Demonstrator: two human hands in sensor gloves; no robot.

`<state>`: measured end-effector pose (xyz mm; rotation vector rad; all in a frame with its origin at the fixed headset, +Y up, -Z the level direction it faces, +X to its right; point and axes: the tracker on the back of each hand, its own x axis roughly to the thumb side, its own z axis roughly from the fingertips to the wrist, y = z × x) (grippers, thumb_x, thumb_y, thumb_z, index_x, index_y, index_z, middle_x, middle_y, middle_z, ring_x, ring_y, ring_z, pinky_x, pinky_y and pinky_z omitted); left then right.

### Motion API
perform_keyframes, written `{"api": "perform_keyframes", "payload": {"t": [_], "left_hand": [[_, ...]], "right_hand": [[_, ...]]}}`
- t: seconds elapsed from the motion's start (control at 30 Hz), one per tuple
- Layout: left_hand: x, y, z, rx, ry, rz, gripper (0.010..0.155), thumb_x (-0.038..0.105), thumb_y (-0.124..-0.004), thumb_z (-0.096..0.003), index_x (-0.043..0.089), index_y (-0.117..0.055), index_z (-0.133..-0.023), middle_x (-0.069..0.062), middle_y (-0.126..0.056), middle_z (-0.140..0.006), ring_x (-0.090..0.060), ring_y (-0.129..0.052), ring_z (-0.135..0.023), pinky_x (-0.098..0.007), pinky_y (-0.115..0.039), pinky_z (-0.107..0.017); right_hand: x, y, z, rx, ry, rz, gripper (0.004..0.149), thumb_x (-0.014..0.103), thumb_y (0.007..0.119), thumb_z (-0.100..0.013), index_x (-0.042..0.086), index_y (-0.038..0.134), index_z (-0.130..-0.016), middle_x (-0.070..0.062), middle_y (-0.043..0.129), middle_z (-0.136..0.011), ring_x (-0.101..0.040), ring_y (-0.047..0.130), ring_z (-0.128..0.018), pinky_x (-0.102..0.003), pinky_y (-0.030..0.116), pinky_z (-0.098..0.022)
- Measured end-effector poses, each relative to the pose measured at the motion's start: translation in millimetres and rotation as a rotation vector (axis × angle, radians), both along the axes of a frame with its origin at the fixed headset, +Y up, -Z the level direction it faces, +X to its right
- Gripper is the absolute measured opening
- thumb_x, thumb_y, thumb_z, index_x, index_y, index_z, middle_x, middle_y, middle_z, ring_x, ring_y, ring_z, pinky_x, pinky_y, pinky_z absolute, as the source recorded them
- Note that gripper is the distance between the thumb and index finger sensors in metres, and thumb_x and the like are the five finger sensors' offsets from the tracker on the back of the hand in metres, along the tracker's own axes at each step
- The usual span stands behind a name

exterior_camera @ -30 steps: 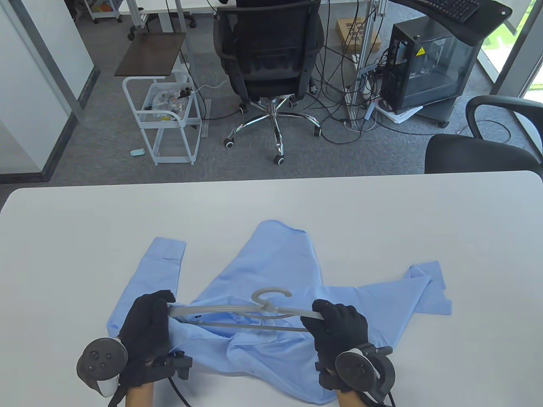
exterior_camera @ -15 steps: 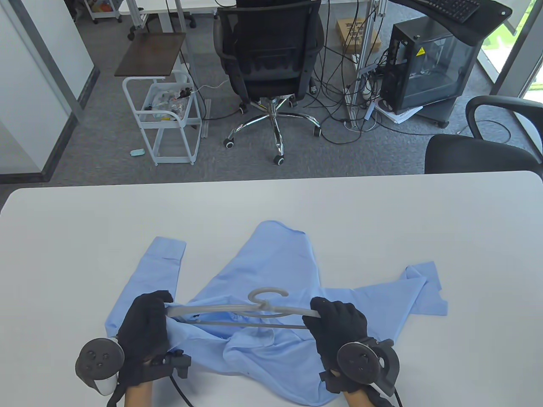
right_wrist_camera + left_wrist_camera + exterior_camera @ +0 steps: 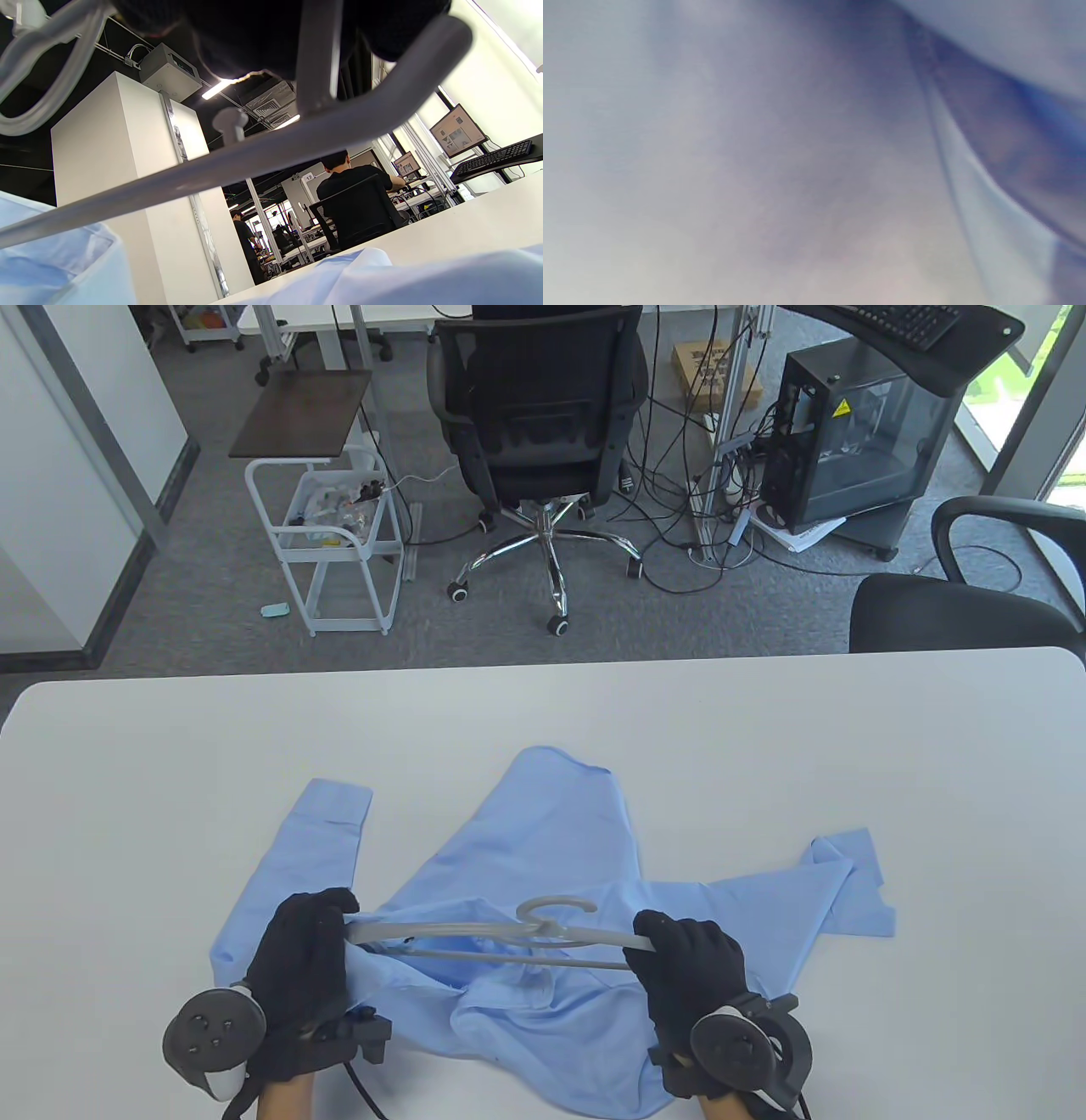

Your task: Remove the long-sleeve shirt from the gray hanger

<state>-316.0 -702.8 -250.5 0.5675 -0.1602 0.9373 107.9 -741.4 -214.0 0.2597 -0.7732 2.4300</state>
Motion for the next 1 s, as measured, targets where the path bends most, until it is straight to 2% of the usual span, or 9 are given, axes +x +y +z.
{"api": "perform_keyframes", "payload": {"t": [1.0], "left_hand": [[-9.9, -13.1, -8.7, -0.169, 0.089, 0.037, 0.051, 0.06, -0.059, -0.052, 0.032, -0.082, -0.089, 0.009, -0.096, -0.077, -0.025, -0.094, -0.082, -0.055, -0.061, -0.076]], "right_hand": [[6.9, -1.6, -2.6, -0.037, -0.047, -0.018, 0.049, 0.049, 0.07, -0.053, 0.02, 0.077, -0.092, 0.004, 0.089, -0.063, -0.023, 0.092, -0.056, -0.055, 0.071, -0.059]]}}
